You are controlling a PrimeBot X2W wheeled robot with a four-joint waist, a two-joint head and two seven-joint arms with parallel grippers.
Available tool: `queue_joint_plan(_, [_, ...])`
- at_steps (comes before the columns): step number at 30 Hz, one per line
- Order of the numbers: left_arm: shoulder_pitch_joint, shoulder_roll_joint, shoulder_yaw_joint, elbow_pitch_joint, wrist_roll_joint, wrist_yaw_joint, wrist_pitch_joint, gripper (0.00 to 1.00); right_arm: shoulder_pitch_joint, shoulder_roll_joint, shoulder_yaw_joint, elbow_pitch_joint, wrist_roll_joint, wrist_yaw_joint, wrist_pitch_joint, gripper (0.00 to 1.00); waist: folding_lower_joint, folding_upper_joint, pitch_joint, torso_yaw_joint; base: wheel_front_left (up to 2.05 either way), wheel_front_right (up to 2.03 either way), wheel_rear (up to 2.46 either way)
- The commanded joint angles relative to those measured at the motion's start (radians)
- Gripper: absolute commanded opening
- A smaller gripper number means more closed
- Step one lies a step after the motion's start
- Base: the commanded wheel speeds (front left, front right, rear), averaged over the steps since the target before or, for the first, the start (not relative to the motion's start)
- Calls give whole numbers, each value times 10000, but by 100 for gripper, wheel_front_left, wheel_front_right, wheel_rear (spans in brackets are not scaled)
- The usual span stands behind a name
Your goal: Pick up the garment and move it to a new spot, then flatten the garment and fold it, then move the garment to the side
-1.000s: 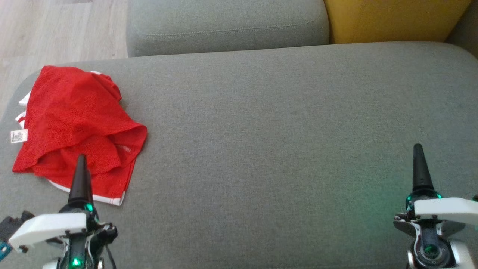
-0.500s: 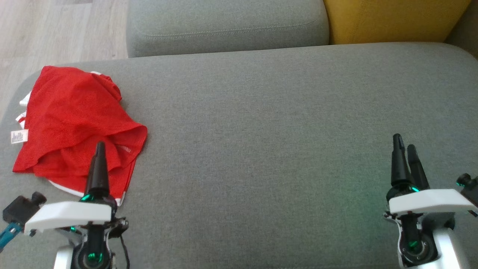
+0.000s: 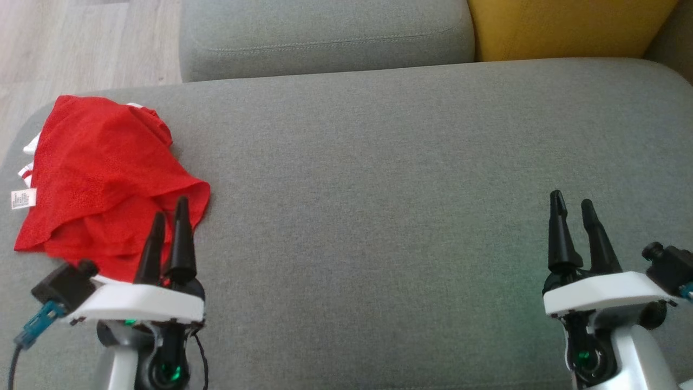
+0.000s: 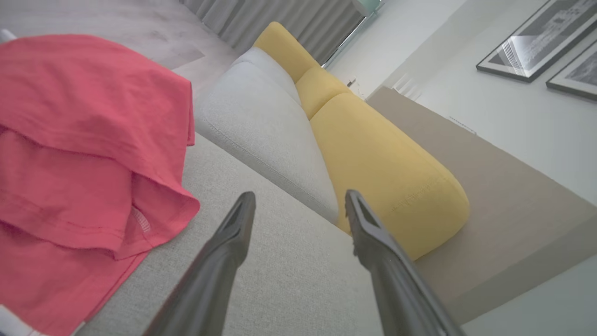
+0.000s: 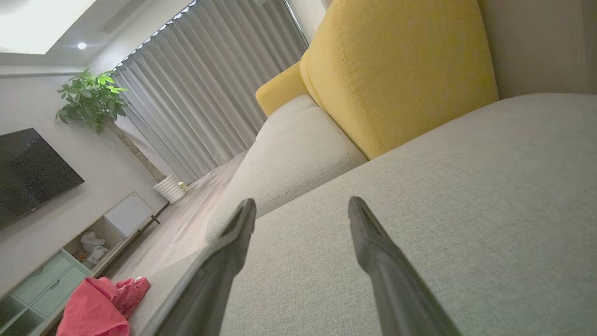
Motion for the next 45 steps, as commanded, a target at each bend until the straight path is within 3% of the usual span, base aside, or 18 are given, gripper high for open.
queue_joint_plan(1, [-630, 138, 40, -430, 502, 68, -153, 100, -527, -68, 213, -441, -447, 13, -142, 100, 0, 0, 2, -14, 0, 0, 0])
queue_joint_plan(17, [-762, 729, -1273, -84, 3435, 961, -621, 100, -576, -77, 429, -359, -2894, 15, -614, 100, 0, 0, -1, -58, 0, 0, 0])
queue_joint_plan(30, [-877, 987, -2052, 123, 4553, 1794, -972, 100, -580, -83, 683, -150, -4091, 17, -968, 100, 0, 0, 33, -43, 0, 0, 0])
queue_joint_plan(36, [-748, 709, -1710, 187, 4408, 1614, -1147, 100, -560, -87, 705, 7, -3517, 18, -1144, 100, 0, 0, 45, -30, 0, 0, 0])
queue_joint_plan(45, [-563, 295, -939, 635, 4621, 885, -1410, 100, -683, -92, 929, 561, -2539, 20, -1409, 100, 0, 0, 8, -41, 0, 0, 0])
